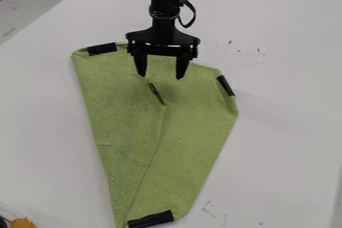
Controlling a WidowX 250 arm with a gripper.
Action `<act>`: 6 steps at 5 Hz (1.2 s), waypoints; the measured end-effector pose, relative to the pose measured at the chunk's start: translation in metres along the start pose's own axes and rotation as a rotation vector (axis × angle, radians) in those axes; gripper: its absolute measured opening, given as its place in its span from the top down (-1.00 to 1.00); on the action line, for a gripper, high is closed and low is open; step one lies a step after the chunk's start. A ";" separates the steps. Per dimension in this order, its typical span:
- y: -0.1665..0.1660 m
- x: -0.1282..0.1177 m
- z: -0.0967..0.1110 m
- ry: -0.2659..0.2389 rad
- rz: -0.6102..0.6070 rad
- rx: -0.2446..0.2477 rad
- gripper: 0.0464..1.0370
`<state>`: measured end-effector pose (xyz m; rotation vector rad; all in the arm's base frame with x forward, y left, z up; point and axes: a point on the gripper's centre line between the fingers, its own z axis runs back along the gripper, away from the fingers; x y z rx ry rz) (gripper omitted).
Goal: Fold the cloth from bottom left to top right
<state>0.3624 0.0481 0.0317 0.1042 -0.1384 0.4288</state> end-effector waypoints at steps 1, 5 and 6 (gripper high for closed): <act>0.001 -0.005 -0.011 0.036 -0.001 0.013 -0.92; -0.074 0.019 0.044 -0.063 0.017 0.040 -0.92; -0.101 -0.005 0.036 -0.062 0.076 0.015 -0.92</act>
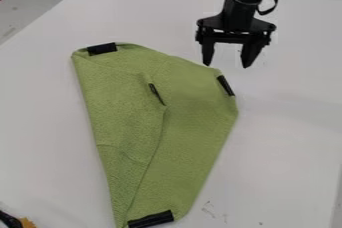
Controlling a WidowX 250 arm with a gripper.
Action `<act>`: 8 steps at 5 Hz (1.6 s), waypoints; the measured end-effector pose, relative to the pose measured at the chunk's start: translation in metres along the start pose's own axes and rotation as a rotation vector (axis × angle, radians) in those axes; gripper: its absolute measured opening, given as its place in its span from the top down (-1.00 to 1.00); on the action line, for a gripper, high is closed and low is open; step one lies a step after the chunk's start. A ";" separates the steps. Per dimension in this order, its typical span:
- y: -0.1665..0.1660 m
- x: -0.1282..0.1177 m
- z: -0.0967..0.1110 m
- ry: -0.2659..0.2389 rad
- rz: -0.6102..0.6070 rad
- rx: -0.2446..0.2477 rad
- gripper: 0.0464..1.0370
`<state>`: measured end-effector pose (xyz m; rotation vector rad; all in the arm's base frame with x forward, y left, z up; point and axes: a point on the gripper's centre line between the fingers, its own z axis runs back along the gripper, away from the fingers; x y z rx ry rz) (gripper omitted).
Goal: Fold the cloth from bottom left to top right
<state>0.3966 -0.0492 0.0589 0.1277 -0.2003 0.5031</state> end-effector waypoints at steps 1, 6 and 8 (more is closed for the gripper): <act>-0.011 -0.014 -0.006 0.012 0.011 -0.031 -0.92; -0.018 -0.011 -0.048 0.067 0.031 -0.100 -0.31; -0.013 -0.006 -0.050 0.079 0.042 -0.112 0.69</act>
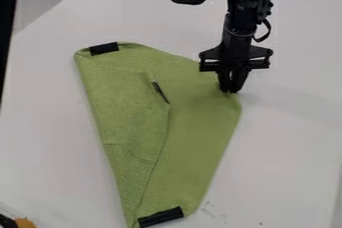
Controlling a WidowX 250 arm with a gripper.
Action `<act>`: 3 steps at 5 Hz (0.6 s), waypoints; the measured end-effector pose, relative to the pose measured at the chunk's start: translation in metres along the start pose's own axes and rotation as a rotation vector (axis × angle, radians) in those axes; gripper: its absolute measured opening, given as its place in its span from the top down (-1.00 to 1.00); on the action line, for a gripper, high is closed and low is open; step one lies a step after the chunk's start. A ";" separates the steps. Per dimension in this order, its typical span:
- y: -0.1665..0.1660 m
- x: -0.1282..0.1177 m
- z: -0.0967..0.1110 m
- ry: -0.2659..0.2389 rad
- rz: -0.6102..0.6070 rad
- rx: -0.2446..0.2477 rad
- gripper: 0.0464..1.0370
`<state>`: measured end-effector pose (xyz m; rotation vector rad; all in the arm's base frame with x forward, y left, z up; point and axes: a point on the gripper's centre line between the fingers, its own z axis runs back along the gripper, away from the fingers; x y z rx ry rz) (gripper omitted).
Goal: Fold the cloth from bottom left to top right
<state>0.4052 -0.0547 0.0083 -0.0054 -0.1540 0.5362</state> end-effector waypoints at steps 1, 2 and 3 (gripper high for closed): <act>0.002 0.000 0.000 -0.009 0.001 0.025 0.91; 0.001 0.000 0.006 -0.060 0.047 0.105 0.96; 0.017 0.001 0.036 -0.135 0.158 0.158 0.97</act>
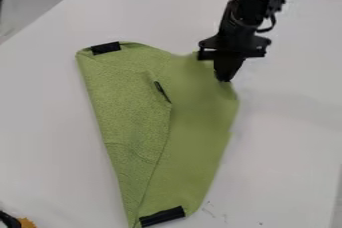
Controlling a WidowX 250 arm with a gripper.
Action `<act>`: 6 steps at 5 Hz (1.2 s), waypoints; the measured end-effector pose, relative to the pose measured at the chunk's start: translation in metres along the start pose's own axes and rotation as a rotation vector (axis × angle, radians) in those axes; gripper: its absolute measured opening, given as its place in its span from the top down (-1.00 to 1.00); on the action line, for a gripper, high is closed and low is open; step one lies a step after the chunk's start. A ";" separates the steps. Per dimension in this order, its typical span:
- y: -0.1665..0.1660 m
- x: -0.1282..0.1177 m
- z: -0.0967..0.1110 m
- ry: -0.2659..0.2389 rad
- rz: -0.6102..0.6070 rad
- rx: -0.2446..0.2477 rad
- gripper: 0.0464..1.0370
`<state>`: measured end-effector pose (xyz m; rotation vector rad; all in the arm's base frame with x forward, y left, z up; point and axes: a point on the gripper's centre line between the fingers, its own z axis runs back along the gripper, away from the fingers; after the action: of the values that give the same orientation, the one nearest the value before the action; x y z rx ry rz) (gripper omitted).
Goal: Fold the cloth from bottom left to top right
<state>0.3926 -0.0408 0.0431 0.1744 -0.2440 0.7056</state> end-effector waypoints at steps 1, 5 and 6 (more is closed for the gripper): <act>0.028 -0.008 0.012 -0.041 0.100 0.017 0.97; 0.122 -0.019 -0.017 -0.012 0.282 -0.030 0.97; 0.125 -0.016 -0.020 -0.009 0.270 -0.057 0.92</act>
<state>0.3017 0.0478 0.0287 0.0905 -0.2989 0.9653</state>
